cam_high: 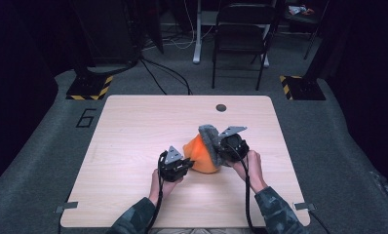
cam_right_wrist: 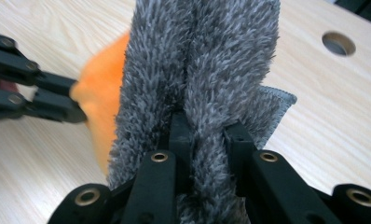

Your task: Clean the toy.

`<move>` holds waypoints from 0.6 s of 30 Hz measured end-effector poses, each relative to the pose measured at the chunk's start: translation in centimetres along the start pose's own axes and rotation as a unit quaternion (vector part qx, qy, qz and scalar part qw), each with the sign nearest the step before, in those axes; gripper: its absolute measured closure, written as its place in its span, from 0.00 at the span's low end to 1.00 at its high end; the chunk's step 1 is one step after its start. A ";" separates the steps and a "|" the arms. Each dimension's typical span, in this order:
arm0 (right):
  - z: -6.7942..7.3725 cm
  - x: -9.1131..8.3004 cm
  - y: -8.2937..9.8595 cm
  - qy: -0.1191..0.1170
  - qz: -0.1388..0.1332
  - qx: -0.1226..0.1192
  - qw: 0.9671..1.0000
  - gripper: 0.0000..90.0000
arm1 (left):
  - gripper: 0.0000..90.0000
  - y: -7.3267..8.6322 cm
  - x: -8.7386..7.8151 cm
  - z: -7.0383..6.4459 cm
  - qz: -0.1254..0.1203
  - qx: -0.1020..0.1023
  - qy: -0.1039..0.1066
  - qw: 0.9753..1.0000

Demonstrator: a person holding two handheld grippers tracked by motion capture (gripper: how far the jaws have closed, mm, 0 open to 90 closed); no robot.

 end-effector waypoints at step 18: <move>-1.8 2.3 3.7 -0.017 0.062 0.054 0.996 0.86 | 0.91 -0.2 0.1 0.2 0.003 0.006 0.001 1.000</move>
Point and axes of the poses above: each handheld gripper's, and its own axes: x roughly forward along the jaws, y roughly out of its underside, z roughly to its left, the point moved 4 cm from there along x, roughly forward along the jaws, and after that the axes turned 15 degrees about -x, right-handed, at the moved point
